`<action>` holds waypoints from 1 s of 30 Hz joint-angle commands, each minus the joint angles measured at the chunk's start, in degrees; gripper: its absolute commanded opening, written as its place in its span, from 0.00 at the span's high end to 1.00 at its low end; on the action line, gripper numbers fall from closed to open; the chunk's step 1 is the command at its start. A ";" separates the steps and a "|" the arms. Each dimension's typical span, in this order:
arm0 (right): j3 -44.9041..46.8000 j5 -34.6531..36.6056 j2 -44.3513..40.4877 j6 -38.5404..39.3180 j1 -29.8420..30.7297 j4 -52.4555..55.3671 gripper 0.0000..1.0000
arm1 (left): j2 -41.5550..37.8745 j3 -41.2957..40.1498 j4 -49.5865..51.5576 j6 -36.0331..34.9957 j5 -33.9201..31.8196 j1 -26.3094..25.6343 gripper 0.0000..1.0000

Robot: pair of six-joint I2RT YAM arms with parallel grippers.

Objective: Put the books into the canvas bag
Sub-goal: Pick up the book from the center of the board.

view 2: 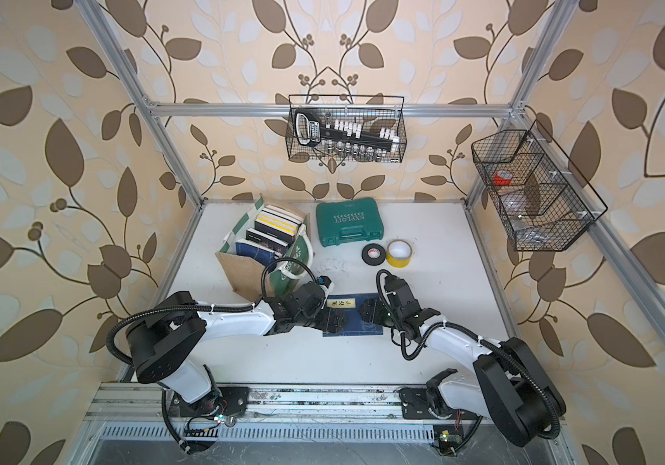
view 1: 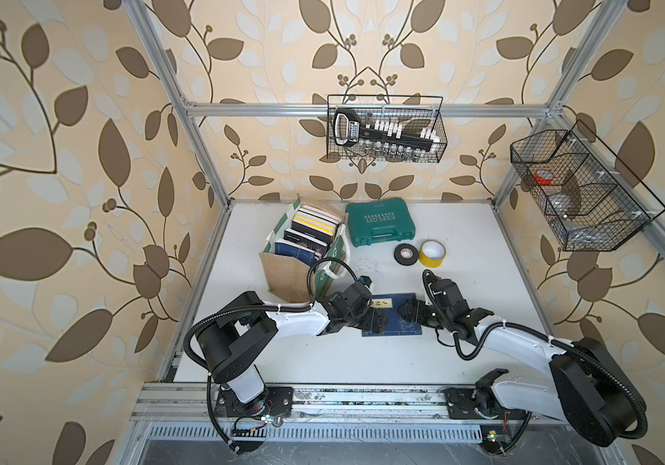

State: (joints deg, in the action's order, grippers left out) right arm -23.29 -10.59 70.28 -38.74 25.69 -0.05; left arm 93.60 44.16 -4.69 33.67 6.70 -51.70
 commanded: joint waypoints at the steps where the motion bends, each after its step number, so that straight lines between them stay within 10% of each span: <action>1: 1.71 -5.23 -2.05 -0.08 0.75 -1.18 0.25 | 2.29 -0.10 -1.02 1.55 3.61 -0.60 0.01; 10: 1.34 -4.63 -7.29 2.05 0.69 1.17 0.64 | 2.33 -0.39 -0.67 1.73 2.85 -0.59 0.24; 18: 1.76 -1.91 -10.05 1.02 0.64 2.87 0.98 | 1.29 -0.41 0.27 1.38 2.71 -0.59 0.17; 30: -0.60 -13.83 -15.39 0.90 -10.16 4.36 1.00 | -11.46 -2.03 8.42 -0.73 3.16 0.02 0.01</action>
State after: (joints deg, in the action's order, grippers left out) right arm -21.76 -18.59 56.14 -37.69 18.33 4.12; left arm 86.87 42.83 -0.32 33.43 8.40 -51.77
